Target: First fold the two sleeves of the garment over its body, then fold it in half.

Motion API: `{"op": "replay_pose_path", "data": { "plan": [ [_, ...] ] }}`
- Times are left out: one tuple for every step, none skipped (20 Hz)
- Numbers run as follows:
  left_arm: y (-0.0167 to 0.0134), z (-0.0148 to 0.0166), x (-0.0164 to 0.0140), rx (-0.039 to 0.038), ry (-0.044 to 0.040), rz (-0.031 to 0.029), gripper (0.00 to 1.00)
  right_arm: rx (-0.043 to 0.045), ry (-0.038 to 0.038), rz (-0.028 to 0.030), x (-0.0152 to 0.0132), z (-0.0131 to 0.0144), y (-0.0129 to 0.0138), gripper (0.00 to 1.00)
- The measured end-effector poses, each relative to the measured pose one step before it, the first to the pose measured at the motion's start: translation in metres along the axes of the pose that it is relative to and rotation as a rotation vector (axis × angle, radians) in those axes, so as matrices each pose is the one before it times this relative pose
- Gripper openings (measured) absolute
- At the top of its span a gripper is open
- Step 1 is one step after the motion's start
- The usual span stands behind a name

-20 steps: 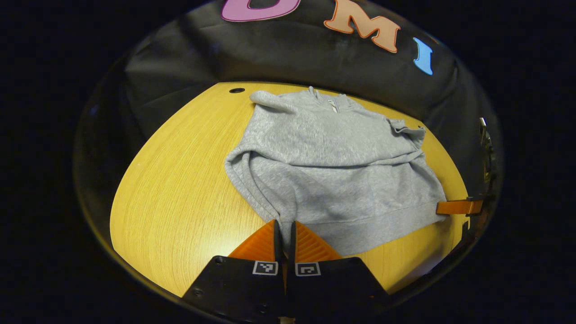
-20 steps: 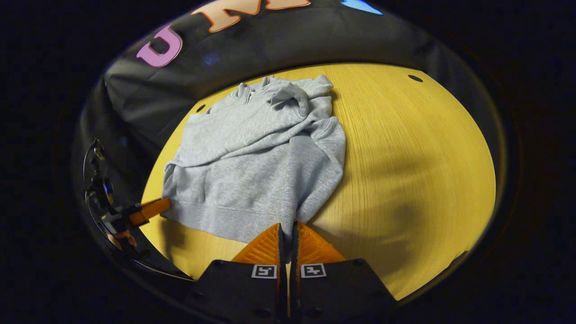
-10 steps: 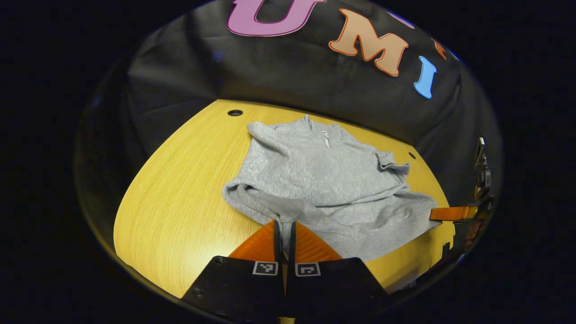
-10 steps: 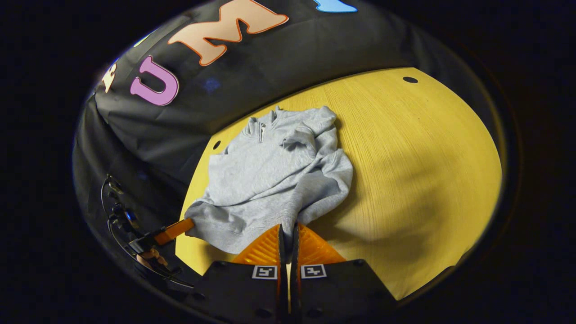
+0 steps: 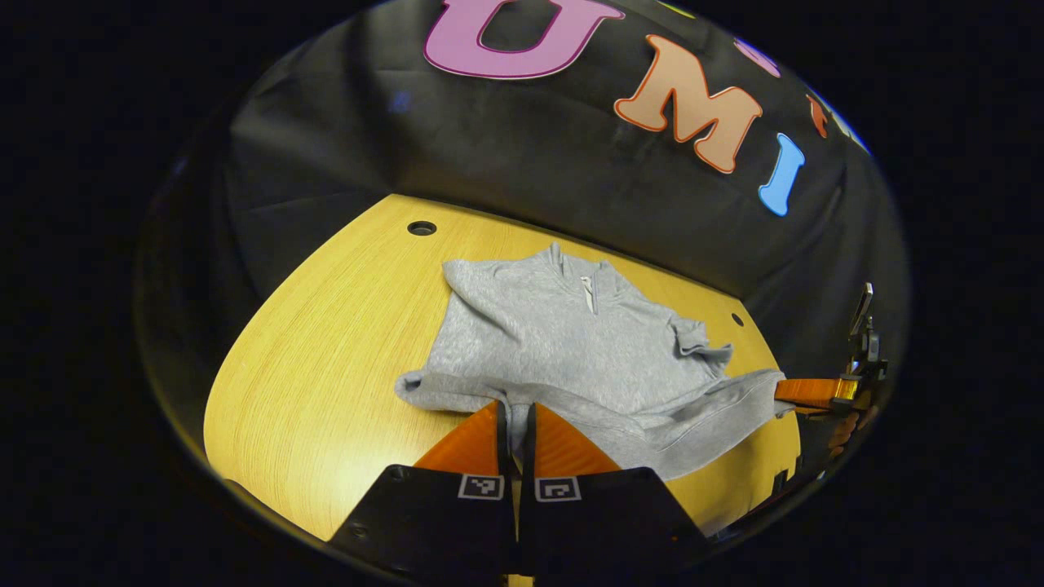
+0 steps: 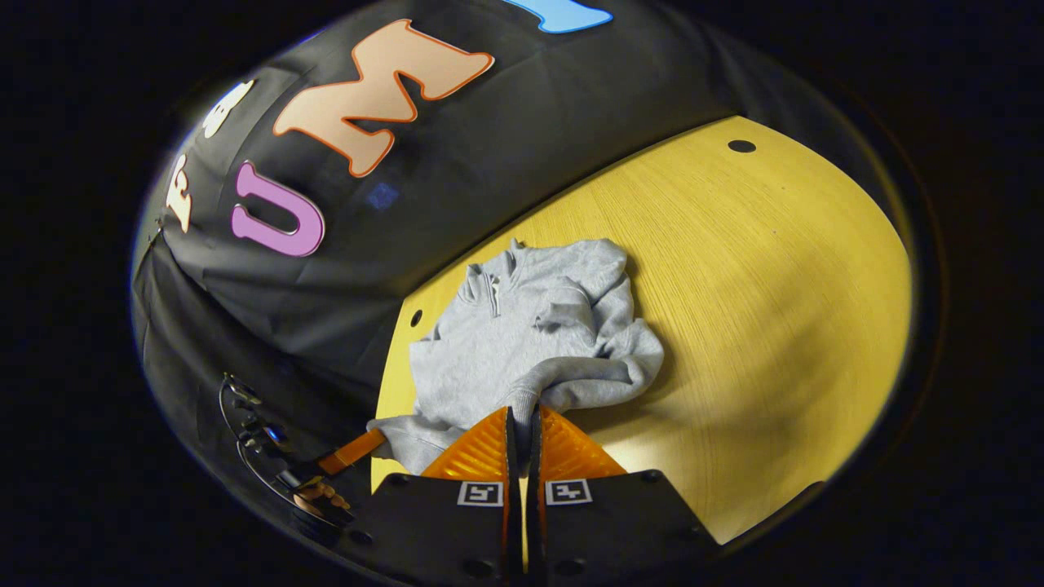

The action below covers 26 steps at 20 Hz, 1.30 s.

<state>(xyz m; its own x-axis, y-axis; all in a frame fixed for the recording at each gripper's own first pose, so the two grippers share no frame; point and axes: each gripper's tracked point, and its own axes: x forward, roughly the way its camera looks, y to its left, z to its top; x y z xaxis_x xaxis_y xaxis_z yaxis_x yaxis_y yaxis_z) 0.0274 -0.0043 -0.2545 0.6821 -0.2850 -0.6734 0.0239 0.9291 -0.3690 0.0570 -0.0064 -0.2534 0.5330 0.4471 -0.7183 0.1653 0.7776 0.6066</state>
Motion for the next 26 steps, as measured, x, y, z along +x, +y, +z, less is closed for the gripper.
{"op": "replay_pose_path", "data": {
  "plan": [
    [0.00161, 0.00503, 0.00410, -0.00386, 0.00514, -0.00203, 0.00, 0.02639, -0.00451, 0.00499, 0.00419, 0.00796, 0.00193, 0.05],
    [0.00244, 0.00621, 0.00594, -0.00279, 0.00214, -0.00014, 0.00, 0.02418, -0.00161, 0.00487, 0.00319, 0.00635, 0.00159, 0.05],
    [-0.00018, 0.00407, 0.00684, -0.00464, 0.00806, -0.00114, 0.00, 0.02138, -0.00610, -0.00133, 0.00690, 0.00784, 0.00053, 0.05],
    [0.00091, 0.00445, 0.00710, -0.00670, 0.00513, -0.00181, 0.00, 0.02048, -0.00152, -0.00314, 0.00712, 0.00563, 0.00063, 0.05],
    [0.00159, 0.00385, 0.00846, -0.00834, 0.01013, -0.00216, 0.00, 0.02542, 0.00084, -0.00634, 0.00802, 0.00559, 0.00080, 0.05],
    [0.00148, 0.00355, 0.00906, -0.01087, 0.00749, -0.00190, 0.00, 0.02512, 0.00157, -0.00598, 0.00615, 0.00483, -0.00037, 0.05],
    [0.00181, 0.00147, 0.00759, -0.01423, 0.01905, -0.00110, 0.00, 0.02609, 0.00191, -0.00907, 0.00859, 0.00501, -0.00068, 0.05],
    [0.00206, 0.00142, 0.00839, -0.01900, 0.01865, -0.00153, 0.00, 0.02390, 0.00293, -0.00930, 0.00855, 0.00290, -0.00080, 0.02],
    [0.00280, -0.00041, 0.00859, -0.02277, 0.02234, 0.00126, 0.00, 0.02558, 0.00211, -0.01074, 0.00880, 0.00339, -0.00075, 0.02],
    [0.00187, 0.00182, 0.00834, -0.02333, 0.02138, -0.00041, 0.00, 0.02614, -0.00312, -0.00754, 0.00897, 0.00259, -0.00003, 0.07],
    [0.00375, -0.00101, 0.00719, -0.02080, 0.02165, 0.00005, 0.00, 0.02328, 0.00313, -0.00651, 0.00804, 0.00269, 0.00009, 0.05],
    [0.00268, 0.00100, 0.00671, -0.01806, 0.01981, -0.00642, 0.00, 0.01597, 0.00295, -0.00894, 0.00825, 0.00034, -0.00094, 0.05],
    [0.00180, 0.00175, 0.00572, -0.01954, 0.01127, -0.00796, 0.00, 0.00851, 0.00235, -0.01125, 0.00818, 0.00198, -0.00172, 0.06],
    [0.00188, 0.00015, 0.00401, -0.01770, 0.01796, -0.00879, 0.00, 0.00404, 0.00235, -0.01623, 0.00592, 0.00128, -0.00317, 0.06],
    [0.00246, 0.00001, 0.00570, -0.01670, 0.01519, -0.00735, 0.00, 0.00912, -0.00073, -0.01518, 0.00693, 0.00174, -0.00206, 0.06],
    [0.00238, 0.00049, 0.00449, -0.01426, 0.01226, -0.00746, 0.01, 0.00936, 0.00179, -0.00632, 0.00691, 0.00086, 0.00092, 0.06],
    [0.00217, 0.00069, 0.00551, -0.01403, 0.00880, -0.00629, 0.05, 0.00867, 0.00250, -0.00541, 0.00520, 0.00087, 0.00043, 0.11],
    [0.00159, 0.00205, 0.00165, -0.01447, 0.00360, -0.00823, 0.07, 0.00604, -0.00402, -0.00878, 0.00467, 0.00300, -0.00150, 0.11],
    [-0.00012, 0.00328, 0.00284, -0.02149, -0.00138, -0.00870, 0.11, 0.00641, -0.00515, 0.00638, 0.00296, 0.00152, 0.00210, 0.12],
    [0.00055, 0.00567, 0.00130, -0.02019, -0.01394, -0.00004, 0.15, 0.00055, -0.01502, 0.00384, 0.00770, 0.00295, 0.00351, 0.17],
    [0.00365, 0.00642, 0.00110, -0.00575, -0.02887, 0.01343, 0.18, 0.00353, -0.01442, 0.01806, -0.00206, 0.00280, 0.00584, 0.13],
    [0.00377, 0.00798, -0.00215, 0.01128, -0.03592, 0.01944, 0.39, 0.00084, -0.01685, 0.02546, -0.00076, 0.00389, 0.00722, 0.30],
    [-0.00262, 0.00869, 0.00042, 0.01399, -0.03516, 0.00148, 0.58, -0.00614, -0.02483, 0.02533, -0.00139, 0.00369, 0.00717, 0.47],
    [-0.00560, 0.00766, -0.00340, 0.01398, -0.03288, -0.00121, 0.78, -0.02040, -0.02810, 0.00937, -0.00081, 0.00441, 0.00423, 0.66],
    [-0.00381, 0.00783, -0.00119, 0.03088, -0.03316, 0.01250, 0.98, -0.03676, -0.02915, -0.00507, 0.00018, 0.00426, 0.00013, 0.86],
    [-0.00125, 0.00839, -0.00259, 0.04235, -0.03545, 0.01770, 0.95, -0.05500, -0.04333, -0.01251, -0.00368, 0.00732, -0.00250, 0.98]
  ]
}}
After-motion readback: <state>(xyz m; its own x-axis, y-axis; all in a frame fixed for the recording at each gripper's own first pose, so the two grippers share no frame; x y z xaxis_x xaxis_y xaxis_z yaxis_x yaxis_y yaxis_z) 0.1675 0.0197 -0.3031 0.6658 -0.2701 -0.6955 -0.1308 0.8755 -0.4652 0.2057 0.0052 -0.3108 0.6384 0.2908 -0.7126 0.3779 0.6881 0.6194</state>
